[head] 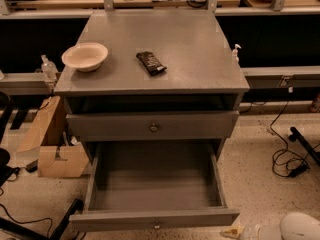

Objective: Close middle drawer

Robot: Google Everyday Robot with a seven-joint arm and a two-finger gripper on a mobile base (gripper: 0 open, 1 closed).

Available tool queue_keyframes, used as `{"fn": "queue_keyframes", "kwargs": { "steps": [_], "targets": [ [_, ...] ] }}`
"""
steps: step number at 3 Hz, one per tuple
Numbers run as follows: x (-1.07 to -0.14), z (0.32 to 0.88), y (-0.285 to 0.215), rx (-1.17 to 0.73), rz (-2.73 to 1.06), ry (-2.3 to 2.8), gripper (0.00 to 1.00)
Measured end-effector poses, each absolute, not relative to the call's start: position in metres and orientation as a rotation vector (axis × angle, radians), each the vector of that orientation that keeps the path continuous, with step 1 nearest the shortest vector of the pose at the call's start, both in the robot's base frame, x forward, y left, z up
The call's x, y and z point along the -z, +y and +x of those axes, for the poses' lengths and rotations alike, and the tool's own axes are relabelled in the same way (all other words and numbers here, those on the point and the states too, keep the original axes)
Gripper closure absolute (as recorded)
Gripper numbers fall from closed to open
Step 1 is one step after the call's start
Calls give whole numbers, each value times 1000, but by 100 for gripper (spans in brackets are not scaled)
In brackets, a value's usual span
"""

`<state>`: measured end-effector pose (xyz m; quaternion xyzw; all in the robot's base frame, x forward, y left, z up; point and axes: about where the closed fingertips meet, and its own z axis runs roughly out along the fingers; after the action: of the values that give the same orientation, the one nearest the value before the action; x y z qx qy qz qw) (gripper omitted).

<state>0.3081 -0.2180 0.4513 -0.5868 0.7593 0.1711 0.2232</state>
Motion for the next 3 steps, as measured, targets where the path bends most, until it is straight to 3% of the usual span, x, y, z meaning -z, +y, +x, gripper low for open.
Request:
{"fn": "queue_keyframes", "kwargs": {
  "steps": [2, 3],
  "targets": [
    [-404, 331, -216, -500, -1585, 2036, 96],
    [-394, 351, -208, -490, -1606, 2015, 100]
  ]
}}
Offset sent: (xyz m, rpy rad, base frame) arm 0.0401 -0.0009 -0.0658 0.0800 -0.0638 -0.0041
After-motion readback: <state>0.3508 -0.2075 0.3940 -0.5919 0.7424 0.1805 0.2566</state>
